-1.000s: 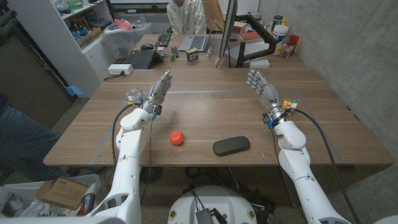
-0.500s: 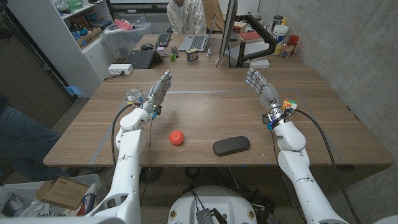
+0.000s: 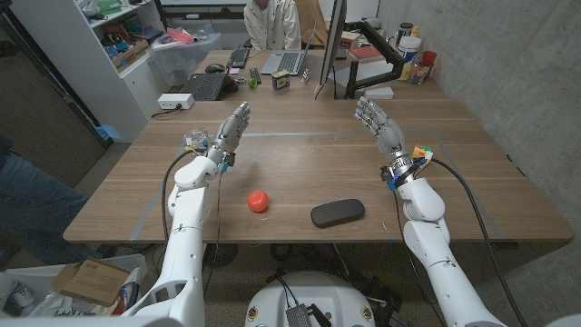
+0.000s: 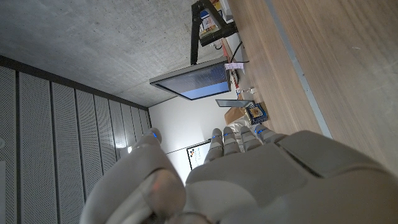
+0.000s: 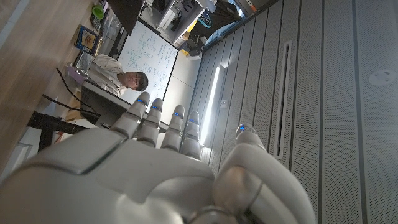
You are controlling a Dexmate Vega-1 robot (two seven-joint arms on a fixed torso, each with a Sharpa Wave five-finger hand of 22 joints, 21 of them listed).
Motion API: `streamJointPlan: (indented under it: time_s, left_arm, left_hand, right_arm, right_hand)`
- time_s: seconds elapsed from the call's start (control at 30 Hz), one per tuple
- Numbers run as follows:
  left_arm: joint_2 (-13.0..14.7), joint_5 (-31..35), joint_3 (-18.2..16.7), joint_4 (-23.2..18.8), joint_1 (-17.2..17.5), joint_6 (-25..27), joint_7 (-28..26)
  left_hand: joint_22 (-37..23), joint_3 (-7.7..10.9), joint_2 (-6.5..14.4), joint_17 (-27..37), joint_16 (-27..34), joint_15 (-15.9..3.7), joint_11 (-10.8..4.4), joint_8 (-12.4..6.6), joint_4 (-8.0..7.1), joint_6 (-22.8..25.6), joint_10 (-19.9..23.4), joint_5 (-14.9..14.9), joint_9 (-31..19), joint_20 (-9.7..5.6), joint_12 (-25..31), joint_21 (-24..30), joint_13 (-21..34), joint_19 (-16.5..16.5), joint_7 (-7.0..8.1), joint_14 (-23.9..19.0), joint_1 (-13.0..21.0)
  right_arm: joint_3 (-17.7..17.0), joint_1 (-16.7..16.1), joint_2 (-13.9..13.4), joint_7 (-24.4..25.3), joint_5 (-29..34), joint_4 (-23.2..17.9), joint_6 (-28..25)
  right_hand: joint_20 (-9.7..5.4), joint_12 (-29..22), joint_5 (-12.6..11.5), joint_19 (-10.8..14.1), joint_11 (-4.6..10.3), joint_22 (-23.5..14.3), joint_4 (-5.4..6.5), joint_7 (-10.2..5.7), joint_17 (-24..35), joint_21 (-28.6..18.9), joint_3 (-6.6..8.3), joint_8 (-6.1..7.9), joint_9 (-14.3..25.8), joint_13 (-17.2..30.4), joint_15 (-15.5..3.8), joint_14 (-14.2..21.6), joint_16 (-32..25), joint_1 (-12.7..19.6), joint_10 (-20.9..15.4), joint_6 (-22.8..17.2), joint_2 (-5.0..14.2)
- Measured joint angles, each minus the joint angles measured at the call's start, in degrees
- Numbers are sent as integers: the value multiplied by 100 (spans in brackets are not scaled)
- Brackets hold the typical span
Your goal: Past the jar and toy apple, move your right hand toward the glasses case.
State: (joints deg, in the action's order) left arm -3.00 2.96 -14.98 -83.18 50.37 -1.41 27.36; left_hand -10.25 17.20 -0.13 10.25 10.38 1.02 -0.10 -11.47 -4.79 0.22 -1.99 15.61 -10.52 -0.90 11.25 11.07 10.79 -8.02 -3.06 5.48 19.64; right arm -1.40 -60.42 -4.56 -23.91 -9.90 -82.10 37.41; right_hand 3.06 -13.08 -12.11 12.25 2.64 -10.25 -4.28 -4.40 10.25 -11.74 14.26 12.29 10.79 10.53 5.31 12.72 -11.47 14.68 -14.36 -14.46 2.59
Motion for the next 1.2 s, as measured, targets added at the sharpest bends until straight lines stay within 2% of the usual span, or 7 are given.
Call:
streamJointPlan:
  time_s: [0.27, 0.47, 0.7, 1.07, 1.2]
  left_arm:
    - [7, 5, -4, 49, -19, 0, 6]
    - [10, 13, -6, 77, -25, 0, 8]
    - [16, 25, -15, 67, -25, 16, 7]
    - [24, 30, -14, -16, -2, 57, 4]
    - [27, 30, -8, -31, -1, 64, 4]
  left_hand:
    - [0, 1, 0, 0, 0, 0, 0, 0, 0, 0, 0, 0, 0, 0, 0, 0, 0, 0, 0, 0, 0]
    - [0, 1, 0, 0, 0, 0, 12, 0, -1, 22, 12, 0, 0, 0, 0, 0, 0, 0, -22, 0, 0]
    - [0, -14, 0, 0, 0, 0, 12, 0, 14, 21, 12, 0, 0, 0, 0, 0, 0, 0, -21, 0, 0]
    - [0, -14, 0, 0, 0, 0, 12, 0, 14, 21, 12, -32, 0, 0, 22, 0, 0, 0, -21, 0, 0]
    - [0, -14, 0, 0, 0, 0, 11, 0, 14, 21, 12, -38, 0, 0, 22, 0, 0, 0, -21, 0, 0]
  right_arm:
    - [92, 40, -55, -161, -66, 59, 126]
    - [146, 88, -91, -247, -89, 109, 217]
    - [184, 123, -116, -302, -27, 147, 534]
    - [238, 101, -249, -314, 73, 41, 643]
    - [246, 85, -284, -304, 124, 11, 719]
  right_hand:
    - [0, 0, 0, 61, 22, 0, 1, -41, 0, 0, 48, 0, 0, 0, -30, 74, 0, 13, -39, -41, 92]
    - [-30, 0, 0, 92, 52, 0, 2, -41, 0, 0, 48, 0, 0, 0, -43, 124, 0, 13, -70, -40, 91]
    - [-40, 0, 0, 164, 69, 0, -21, -84, 0, -35, 71, -1, 13, 0, -70, 196, 0, 43, -87, -39, 121]
    - [-49, 0, 0, 235, 51, 0, -21, -40, 0, -34, 71, -26, 13, 0, -82, 226, 0, 43, -67, 5, 121]
    - [-34, 0, 0, 262, 51, 0, -21, -20, 0, -46, 71, -93, 13, 0, -90, 319, 0, 43, -67, 169, 121]
